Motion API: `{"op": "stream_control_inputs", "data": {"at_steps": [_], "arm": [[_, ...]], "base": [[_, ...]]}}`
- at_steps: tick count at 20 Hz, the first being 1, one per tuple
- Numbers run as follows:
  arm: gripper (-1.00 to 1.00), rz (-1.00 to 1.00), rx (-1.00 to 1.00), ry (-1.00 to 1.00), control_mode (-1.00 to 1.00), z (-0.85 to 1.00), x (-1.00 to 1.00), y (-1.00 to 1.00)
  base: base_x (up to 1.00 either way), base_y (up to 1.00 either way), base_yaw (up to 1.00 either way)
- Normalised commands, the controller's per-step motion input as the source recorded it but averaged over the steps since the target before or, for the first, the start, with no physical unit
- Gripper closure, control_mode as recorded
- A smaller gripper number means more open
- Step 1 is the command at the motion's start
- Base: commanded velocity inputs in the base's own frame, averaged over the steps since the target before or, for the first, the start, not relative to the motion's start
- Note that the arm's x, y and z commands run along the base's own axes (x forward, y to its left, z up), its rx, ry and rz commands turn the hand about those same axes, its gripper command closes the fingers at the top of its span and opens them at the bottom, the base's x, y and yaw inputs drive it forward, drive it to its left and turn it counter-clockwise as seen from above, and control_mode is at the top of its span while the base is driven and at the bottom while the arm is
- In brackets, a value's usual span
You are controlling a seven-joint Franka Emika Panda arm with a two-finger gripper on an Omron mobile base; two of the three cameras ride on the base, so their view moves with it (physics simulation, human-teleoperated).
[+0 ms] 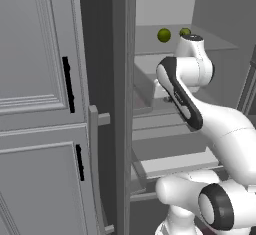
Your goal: Place one lime and one steak in each tupperware on the nearby counter, to pack two identical lunches.
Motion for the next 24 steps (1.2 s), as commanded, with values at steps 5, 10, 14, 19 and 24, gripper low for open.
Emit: {"op": "stream_control_inputs", "data": {"at_steps": [5,10,14,19,24], "arm": [[-1.0,0.0,0.0,-0.03,-1.0,-0.02,-0.37,-0.01],[-1.0,-0.02,-0.01,-0.19,-1.0,-0.04,-0.31,-0.25],[-1.0,-0.04,0.0,-0.32,-1.0,0.0,-0.06,-0.5],[-1.0,0.0,0.01,-0.05,-1.0,0.0,0.16,-0.48],[-1.0,0.0,0.03,0.0,-1.0,0.0,0.48,-0.43]], "base": [[0.0,0.0,0.0],[0.0,0.0,0.0],[0.0,0.0,0.0],[0.0,0.0,0.0],[0.0,0.0,0.0]]}}
